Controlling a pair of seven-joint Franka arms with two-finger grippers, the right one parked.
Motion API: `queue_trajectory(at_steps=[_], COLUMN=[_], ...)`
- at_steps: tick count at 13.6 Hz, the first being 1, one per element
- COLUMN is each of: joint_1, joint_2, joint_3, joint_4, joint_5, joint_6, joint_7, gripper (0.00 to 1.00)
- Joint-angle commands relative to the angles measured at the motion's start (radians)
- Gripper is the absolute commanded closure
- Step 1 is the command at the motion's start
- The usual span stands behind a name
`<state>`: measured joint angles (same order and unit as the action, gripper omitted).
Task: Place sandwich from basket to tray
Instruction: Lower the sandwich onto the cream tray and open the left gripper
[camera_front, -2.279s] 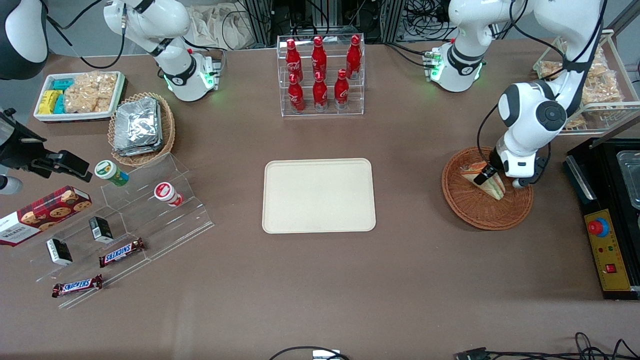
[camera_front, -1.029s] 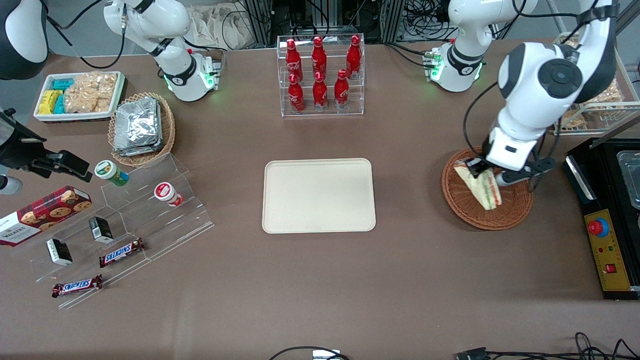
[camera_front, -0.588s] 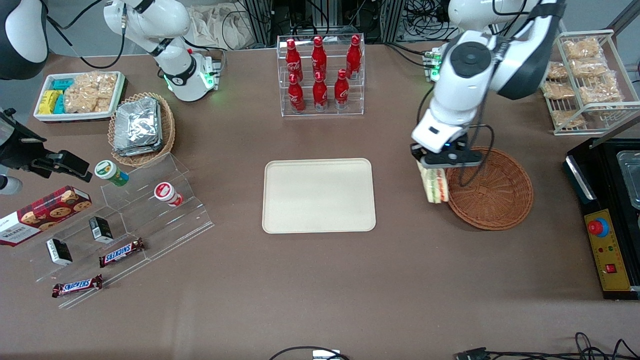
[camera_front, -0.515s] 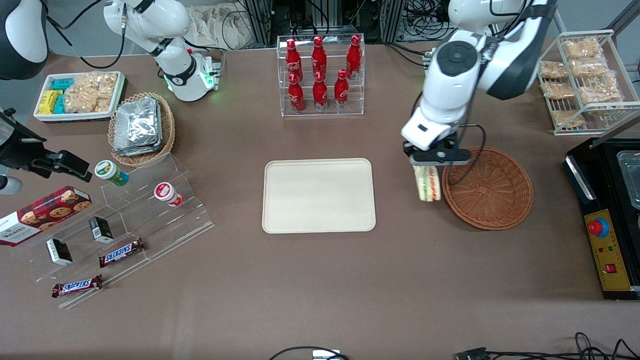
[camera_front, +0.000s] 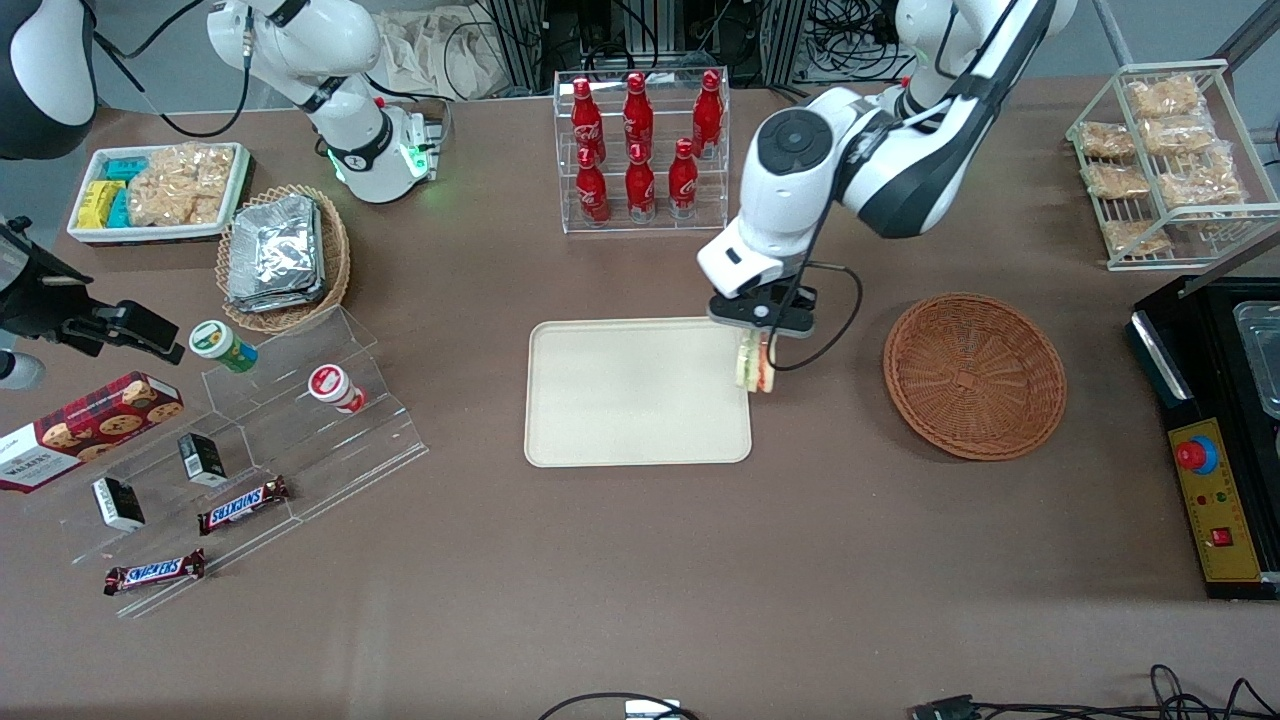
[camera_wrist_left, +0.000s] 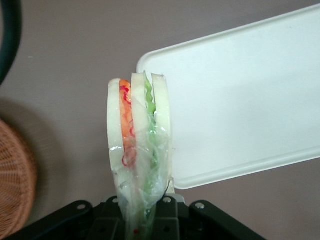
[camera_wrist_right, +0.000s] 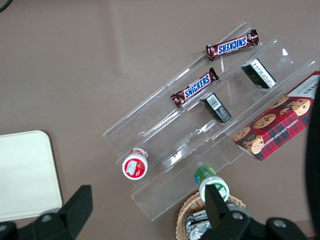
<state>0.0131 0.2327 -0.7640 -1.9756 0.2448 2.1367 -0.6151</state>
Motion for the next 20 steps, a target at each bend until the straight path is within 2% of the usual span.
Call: queue_trajectory(at_steps=[1,3,9,15,16,17,18,20], joint_1=[-0.079,-0.093,-0.114,-0.113,-0.113,-0.113,-0.113,-0.113], joint_2=[0.179,0.267,0.408,0.435,0.435,0.435,0.435,0.436], joint_3=[0.0,0.0,0.006,0.011,0.012,0.02,0.023,0.025], joint_4=[0.08,0.077,0.08,0.08,0.08,0.081,0.084,0.086], joint_5=[0.135,0.226,0.323,0.33,0.33,0.329,0.329,0.33], joint_6=[-0.012,0.049,0.118,0.117,0.118,0.117,0.117,0.117], joint_7=[-0.125,-0.228,-0.336,-0.356,-0.356,-0.359,-0.364,-0.367], gripper=[1.0,1.0,1.0,1.0,0.95,0.75,0.44,0.0])
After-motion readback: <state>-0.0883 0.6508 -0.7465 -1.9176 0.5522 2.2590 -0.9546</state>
